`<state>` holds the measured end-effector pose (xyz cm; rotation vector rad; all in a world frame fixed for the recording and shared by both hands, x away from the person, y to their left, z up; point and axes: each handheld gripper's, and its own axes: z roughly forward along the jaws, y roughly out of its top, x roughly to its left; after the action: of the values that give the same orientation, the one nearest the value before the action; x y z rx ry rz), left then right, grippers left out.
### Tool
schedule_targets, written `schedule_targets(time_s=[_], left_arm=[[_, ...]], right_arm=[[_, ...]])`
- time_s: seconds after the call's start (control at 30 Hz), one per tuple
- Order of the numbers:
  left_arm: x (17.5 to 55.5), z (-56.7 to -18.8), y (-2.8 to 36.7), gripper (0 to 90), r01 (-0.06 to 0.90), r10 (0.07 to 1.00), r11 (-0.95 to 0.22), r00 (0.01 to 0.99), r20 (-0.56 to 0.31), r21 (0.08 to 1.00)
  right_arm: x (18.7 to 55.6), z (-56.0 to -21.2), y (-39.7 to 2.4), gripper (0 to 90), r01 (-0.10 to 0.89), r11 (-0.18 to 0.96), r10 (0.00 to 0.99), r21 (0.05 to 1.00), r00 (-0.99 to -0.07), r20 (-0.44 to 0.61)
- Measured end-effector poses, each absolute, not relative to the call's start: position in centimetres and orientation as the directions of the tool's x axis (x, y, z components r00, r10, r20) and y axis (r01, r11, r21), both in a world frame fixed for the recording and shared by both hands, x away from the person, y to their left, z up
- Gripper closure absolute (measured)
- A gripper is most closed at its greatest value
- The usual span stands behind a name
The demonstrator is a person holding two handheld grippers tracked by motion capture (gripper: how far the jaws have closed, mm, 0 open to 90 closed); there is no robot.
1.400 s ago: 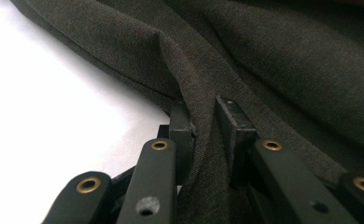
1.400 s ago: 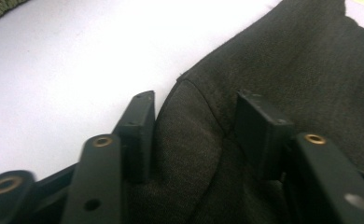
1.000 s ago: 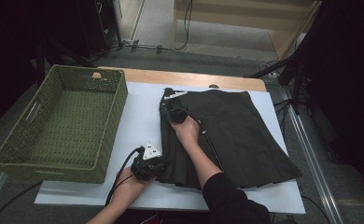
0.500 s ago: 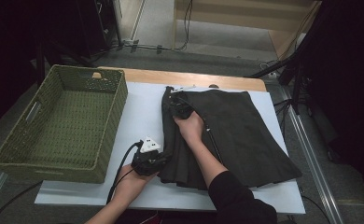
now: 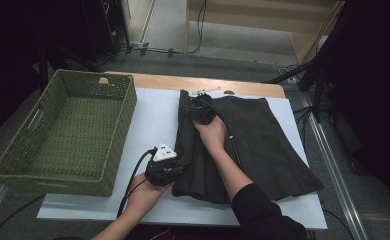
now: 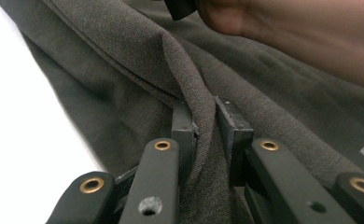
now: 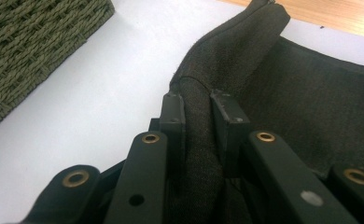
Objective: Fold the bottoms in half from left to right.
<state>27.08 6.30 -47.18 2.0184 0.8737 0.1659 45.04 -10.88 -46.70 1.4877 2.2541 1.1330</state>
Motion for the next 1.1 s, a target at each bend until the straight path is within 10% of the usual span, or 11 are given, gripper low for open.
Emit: schedule_targets(time_s=[1.1], left_arm=[[27.5,-45.9,3.4,79.6,0.494,0.56,-0.338,0.789,-0.251,0.801]], right_arm=[[43.9,-45.9,-16.3,74.4,0.706,0.107,0.875,0.7,-0.402,0.272]])
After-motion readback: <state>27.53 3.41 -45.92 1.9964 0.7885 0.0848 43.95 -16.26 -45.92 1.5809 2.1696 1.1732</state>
